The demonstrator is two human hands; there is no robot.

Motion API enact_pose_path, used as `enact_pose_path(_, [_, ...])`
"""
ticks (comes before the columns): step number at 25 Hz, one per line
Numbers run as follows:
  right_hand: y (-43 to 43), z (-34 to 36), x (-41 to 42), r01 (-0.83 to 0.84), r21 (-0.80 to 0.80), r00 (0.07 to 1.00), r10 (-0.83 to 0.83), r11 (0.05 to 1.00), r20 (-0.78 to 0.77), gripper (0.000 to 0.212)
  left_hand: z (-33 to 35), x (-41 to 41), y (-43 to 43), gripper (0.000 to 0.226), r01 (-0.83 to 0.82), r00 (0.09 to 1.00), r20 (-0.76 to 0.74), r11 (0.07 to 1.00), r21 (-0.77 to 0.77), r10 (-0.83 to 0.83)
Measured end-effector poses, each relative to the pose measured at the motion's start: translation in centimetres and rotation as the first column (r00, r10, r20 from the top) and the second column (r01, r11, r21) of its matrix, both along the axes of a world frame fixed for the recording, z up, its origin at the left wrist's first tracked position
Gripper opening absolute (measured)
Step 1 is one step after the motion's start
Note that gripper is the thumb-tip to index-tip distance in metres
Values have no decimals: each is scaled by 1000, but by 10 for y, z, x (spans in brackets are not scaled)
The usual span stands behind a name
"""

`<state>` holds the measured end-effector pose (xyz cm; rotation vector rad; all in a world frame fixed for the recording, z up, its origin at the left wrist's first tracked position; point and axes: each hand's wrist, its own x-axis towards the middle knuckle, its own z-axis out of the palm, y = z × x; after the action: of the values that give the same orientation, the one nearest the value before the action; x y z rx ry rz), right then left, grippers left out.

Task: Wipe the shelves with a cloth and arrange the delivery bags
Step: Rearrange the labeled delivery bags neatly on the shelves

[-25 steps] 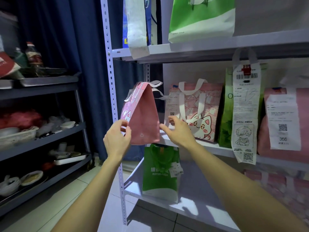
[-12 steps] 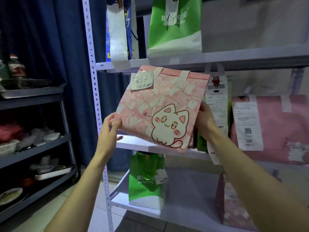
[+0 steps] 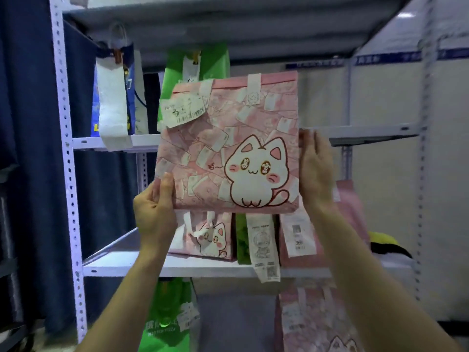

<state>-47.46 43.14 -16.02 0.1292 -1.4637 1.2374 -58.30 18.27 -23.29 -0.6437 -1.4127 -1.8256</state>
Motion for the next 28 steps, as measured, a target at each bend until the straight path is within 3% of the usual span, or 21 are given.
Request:
enact_pose_path(3, [31, 24, 33, -139, 163, 990, 135, 977, 35, 59, 37, 10, 41, 37, 71, 994, -81, 997, 17, -70])
enact_pose_path(6, [61, 55, 34, 43, 287, 998, -51, 957, 21, 16, 85, 4, 87, 33, 185, 977, -97, 982, -46, -188])
enact_pose_path(8, [93, 86, 19, 119, 240, 993, -117, 963, -25, 9, 122, -11, 120, 30, 243, 964, -70, 957, -159, -257])
enact_pose_path(13, [169, 154, -34, 107, 185, 990, -122, 977, 74, 34, 204, -70, 183, 26, -36, 989, -144, 885, -465, -35])
enact_pose_path(15, [195, 146, -67, 189, 260, 931, -257, 947, 258, 42, 209, -95, 202, 34, -130, 991, -113, 766, -629, 75])
enact_pose_path(17, [216, 126, -91, 284, 436, 777, -471, 854, 418, 44, 200, -118, 217, 37, -329, 932, -164, 565, -757, 323])
enact_pose_path(19, [228, 117, -102, 338, 504, 723, -562, 795, 402, 39, 192, -127, 224, 38, -438, 862, -220, 452, -777, 457])
enact_pose_path(28, [231, 119, -98, 315, 435, 789, -488, 844, 375, 59, 180, -117, 216, 74, -450, 869, -258, 455, -769, 423])
